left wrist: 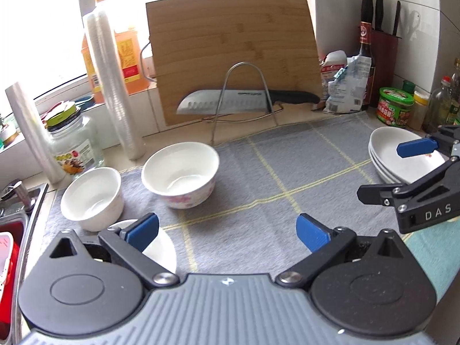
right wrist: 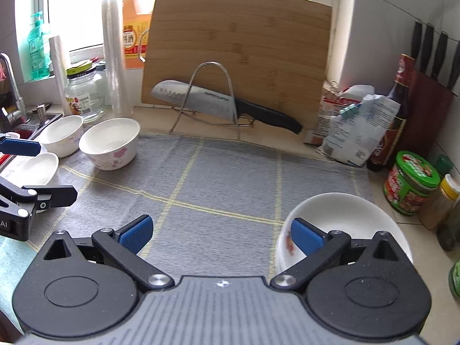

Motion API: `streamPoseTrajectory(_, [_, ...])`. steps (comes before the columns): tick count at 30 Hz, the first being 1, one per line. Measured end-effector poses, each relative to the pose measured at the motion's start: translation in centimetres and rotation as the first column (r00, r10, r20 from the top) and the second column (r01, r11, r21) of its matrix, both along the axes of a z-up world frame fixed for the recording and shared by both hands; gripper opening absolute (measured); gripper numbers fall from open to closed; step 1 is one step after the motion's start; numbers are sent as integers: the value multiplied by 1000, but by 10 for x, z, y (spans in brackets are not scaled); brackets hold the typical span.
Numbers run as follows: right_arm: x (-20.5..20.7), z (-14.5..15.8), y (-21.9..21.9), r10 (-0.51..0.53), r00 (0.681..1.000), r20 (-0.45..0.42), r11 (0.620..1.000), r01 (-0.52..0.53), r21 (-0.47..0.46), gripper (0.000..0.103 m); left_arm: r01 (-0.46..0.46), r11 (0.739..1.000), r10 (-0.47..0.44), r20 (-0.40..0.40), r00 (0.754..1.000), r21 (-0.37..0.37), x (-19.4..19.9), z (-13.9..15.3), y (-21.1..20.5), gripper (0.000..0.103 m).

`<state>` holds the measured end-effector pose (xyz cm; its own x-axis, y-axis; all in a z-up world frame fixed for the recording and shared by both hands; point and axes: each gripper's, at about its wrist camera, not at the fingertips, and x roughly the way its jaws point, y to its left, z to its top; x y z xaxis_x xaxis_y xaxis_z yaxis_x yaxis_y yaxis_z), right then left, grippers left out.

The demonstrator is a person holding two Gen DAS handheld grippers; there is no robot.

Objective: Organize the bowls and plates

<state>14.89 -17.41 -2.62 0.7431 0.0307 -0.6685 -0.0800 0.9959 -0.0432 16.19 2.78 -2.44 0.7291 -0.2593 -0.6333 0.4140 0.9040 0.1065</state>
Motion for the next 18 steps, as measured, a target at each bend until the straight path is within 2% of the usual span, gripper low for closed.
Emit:
streamPoseTrajectory(6, [11, 3, 66, 56, 998, -14, 998, -56, 14, 103, 11, 999, -10, -20, 1000, 45, 3, -11, 54, 101])
streamPoseTrajectory(11, [19, 4, 103, 77, 997, -13, 997, -76, 26, 103, 17, 999, -15, -46, 999, 36, 5, -22, 91, 101])
streamPoseTrajectory(18, [41, -2, 146, 162, 986, -31, 985, -160, 72, 103, 93, 995, -90, -66, 994, 46, 11, -42, 118, 101])
